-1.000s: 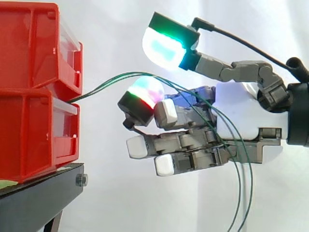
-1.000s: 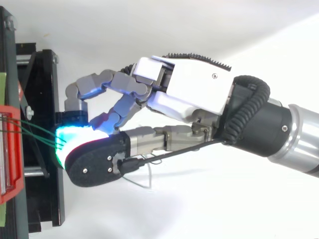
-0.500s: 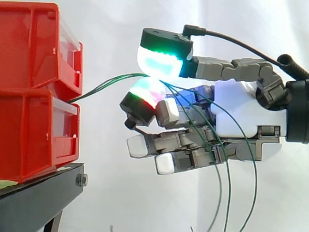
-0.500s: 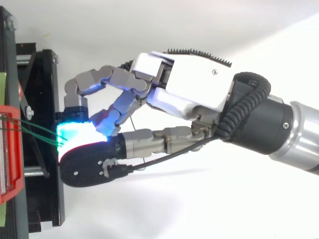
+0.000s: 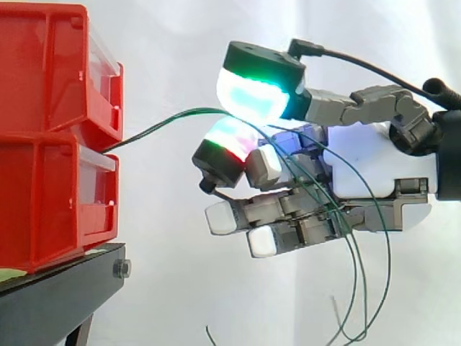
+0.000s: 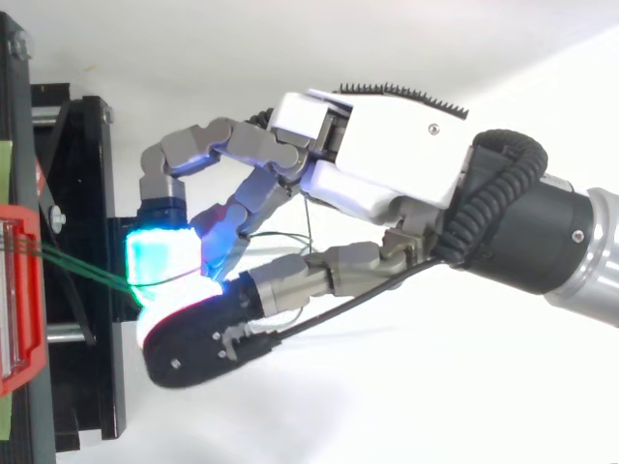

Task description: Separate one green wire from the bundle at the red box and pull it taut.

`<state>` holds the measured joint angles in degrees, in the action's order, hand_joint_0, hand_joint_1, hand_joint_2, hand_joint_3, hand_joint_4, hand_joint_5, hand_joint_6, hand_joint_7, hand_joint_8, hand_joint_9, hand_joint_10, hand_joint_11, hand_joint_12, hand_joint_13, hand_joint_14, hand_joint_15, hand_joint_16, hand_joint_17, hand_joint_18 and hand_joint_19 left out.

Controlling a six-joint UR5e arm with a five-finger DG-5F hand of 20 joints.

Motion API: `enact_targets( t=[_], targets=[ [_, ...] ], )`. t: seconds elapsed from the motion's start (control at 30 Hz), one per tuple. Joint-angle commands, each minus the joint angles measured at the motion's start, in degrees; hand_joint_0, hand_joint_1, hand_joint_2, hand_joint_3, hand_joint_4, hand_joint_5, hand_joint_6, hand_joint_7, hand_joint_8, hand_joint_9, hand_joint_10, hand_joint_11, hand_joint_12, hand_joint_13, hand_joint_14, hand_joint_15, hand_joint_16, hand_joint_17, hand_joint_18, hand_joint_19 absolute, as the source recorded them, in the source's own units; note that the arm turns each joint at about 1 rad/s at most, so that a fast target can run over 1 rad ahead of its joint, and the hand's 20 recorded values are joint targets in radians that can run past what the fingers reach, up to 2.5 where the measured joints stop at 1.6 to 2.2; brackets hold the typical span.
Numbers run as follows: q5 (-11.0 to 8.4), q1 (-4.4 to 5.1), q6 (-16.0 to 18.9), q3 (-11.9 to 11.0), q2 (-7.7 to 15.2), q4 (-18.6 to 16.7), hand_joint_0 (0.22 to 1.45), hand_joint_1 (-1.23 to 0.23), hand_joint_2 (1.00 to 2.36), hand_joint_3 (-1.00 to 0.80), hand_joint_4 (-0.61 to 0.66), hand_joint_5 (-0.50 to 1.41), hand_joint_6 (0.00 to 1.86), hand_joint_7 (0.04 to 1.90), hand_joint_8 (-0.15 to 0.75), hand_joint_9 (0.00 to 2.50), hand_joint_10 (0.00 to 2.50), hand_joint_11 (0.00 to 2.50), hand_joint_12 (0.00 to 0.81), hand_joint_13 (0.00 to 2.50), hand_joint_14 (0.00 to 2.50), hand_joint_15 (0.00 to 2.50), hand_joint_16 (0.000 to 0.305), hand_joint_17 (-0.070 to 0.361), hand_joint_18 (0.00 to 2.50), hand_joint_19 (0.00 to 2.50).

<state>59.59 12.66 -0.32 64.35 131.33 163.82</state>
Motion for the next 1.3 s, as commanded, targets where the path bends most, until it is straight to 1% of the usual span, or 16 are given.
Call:
enact_targets(
  t=[0.0,0.2,0.27,0.33,0.47,0.53,0.63,0.67,0.8,0.87,0.9,0.93,1.0,1.07,1.2,1.27],
  targets=[
    [0.00,0.00,0.1,0.0,-0.3,1.2,0.75,-0.93,1.00,-0.47,0.14,-0.17,0.89,1.37,0.318,1.08,0.02,0.77,0.371,0.83,0.02,0.41,0.053,0.119,0.86,0.50],
    [0.00,0.00,0.1,-0.1,-0.3,1.4,0.69,-0.89,1.00,-0.50,0.19,-0.16,0.88,1.36,0.319,1.10,0.02,0.77,0.371,0.84,0.02,0.41,0.053,0.118,0.86,0.51],
    [0.00,-0.09,0.1,-0.4,-0.3,1.5,0.65,-0.84,1.00,-0.50,0.20,-0.16,0.88,1.31,0.321,1.12,0.02,0.77,0.376,0.86,0.02,0.42,0.053,0.119,0.87,0.52],
    [0.00,-0.18,0.1,-0.5,-0.4,1.6,0.64,-0.81,1.00,-0.50,0.21,-0.16,0.88,1.28,0.320,1.12,0.02,0.77,0.377,0.86,0.02,0.42,0.053,0.119,0.87,0.53],
    [0.00,-0.35,0.0,-0.5,-0.7,2.1,0.62,-0.78,1.00,-0.50,0.21,-0.15,0.87,1.30,0.324,1.13,0.02,0.77,0.378,0.87,0.02,0.42,0.053,0.120,0.88,0.53],
    [-0.09,-0.26,0.1,-0.5,-0.7,2.4,0.62,-0.78,1.00,-0.50,0.21,-0.15,0.87,1.31,0.321,1.13,0.02,0.77,0.381,0.87,0.02,0.42,0.053,0.120,0.88,0.54],
    [0.00,-0.26,0.0,-0.5,-0.7,2.5,0.60,-0.80,1.00,-0.50,0.21,-0.15,0.87,1.31,0.326,1.14,0.02,0.77,0.382,0.87,0.02,0.43,0.054,0.121,0.88,0.54],
    [0.00,-0.35,0.0,-0.5,-0.7,2.5,0.60,-0.83,1.00,-0.50,0.21,-0.15,0.87,1.30,0.325,1.14,0.02,0.77,0.383,0.87,0.02,0.42,0.054,0.121,0.88,0.53],
    [0.00,-0.26,-0.1,-0.5,-0.7,2.5,0.66,-0.86,1.00,-0.50,0.19,-0.15,0.87,1.36,0.322,1.14,0.02,0.77,0.378,0.86,0.02,0.42,0.053,0.120,0.88,0.52],
    [0.00,-0.26,-0.1,-0.5,-0.7,2.5,0.68,-0.88,1.01,-0.40,0.17,-0.15,0.87,1.42,0.322,1.14,0.02,0.77,0.377,0.86,0.02,0.42,0.053,0.119,0.88,0.52],
    [0.00,-0.26,-0.1,-0.5,-0.7,2.5,0.68,-0.89,1.01,-0.39,0.17,-0.15,0.87,1.42,0.320,1.14,0.02,0.78,0.377,0.86,0.02,0.43,0.053,0.120,0.88,0.52],
    [0.00,-0.35,-0.1,-0.5,-0.6,2.5,0.68,-0.90,1.01,-0.37,0.16,-0.16,0.88,1.37,0.323,1.12,0.02,0.79,0.377,0.85,0.02,0.42,0.053,0.120,0.87,0.52],
    [-0.09,-0.26,-0.1,-0.5,-0.7,2.5,0.70,-0.93,1.01,-0.41,0.18,-0.17,0.89,1.34,0.315,1.08,0.02,0.78,0.375,0.84,0.02,0.43,0.054,0.121,0.86,0.51],
    [-0.18,-0.26,-0.1,-0.5,-0.7,2.5,0.71,-0.96,1.00,-0.50,0.20,-0.17,0.89,1.30,0.311,1.06,0.02,0.77,0.375,0.83,0.02,0.42,0.054,0.121,0.86,0.50],
    [-0.09,-0.26,-0.2,-0.6,-0.6,2.5,0.68,-0.98,1.00,-0.50,0.19,-0.17,0.89,1.27,0.307,1.06,0.02,0.77,0.371,0.83,0.02,0.42,0.053,0.120,0.85,0.50],
    [-0.09,-0.35,-0.2,-0.5,-0.6,2.4,0.60,-0.90,1.00,-0.50,0.20,-0.17,0.88,1.28,0.312,1.09,0.02,0.78,0.369,0.84,0.02,0.42,0.053,0.120,0.85,0.52]
  ],
)
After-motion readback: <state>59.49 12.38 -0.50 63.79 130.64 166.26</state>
